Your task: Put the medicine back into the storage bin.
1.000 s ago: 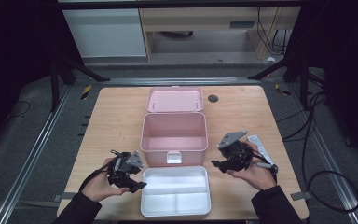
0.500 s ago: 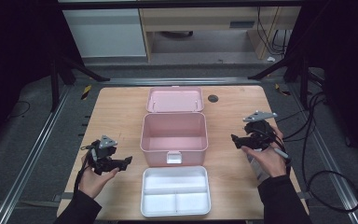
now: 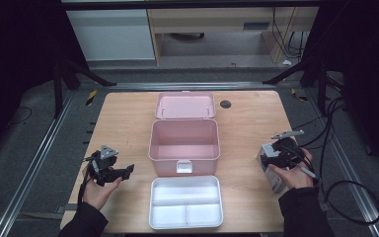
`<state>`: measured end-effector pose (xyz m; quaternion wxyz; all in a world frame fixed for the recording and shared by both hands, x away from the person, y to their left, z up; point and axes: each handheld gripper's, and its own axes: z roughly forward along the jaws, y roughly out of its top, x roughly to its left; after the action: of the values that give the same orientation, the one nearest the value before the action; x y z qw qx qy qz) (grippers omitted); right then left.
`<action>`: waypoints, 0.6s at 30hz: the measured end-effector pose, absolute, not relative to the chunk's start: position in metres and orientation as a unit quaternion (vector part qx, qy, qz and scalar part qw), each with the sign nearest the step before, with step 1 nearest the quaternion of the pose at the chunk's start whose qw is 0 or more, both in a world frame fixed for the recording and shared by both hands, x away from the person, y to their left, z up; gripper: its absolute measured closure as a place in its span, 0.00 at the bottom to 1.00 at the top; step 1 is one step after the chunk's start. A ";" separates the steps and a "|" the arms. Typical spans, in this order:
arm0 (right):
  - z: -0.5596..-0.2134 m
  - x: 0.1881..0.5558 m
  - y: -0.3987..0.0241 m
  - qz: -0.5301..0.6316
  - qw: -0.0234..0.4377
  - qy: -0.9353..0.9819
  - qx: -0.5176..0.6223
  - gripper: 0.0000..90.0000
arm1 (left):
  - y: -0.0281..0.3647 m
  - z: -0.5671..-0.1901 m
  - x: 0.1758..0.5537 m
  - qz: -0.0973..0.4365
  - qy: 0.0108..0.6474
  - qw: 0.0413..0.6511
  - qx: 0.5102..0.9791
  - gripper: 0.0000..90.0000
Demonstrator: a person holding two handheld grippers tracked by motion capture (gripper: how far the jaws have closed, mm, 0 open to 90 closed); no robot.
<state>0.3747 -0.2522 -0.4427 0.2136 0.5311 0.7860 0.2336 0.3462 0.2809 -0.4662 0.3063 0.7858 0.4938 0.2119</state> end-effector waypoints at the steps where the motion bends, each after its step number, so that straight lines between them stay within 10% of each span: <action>1: -0.445 0.375 -0.254 0.232 0.208 0.786 0.534 0.28 | 0.281 -0.466 0.346 0.212 0.493 0.305 0.787 0.29; 18: -0.467 0.381 -0.256 0.192 0.144 0.799 0.552 0.58 | 0.282 -0.471 0.348 0.198 0.492 0.298 0.794 0.31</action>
<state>0.3813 -0.2565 -0.4672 0.1438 0.5520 0.7985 0.1922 0.3482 0.2816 -0.4705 0.2977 0.7939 0.4917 0.1982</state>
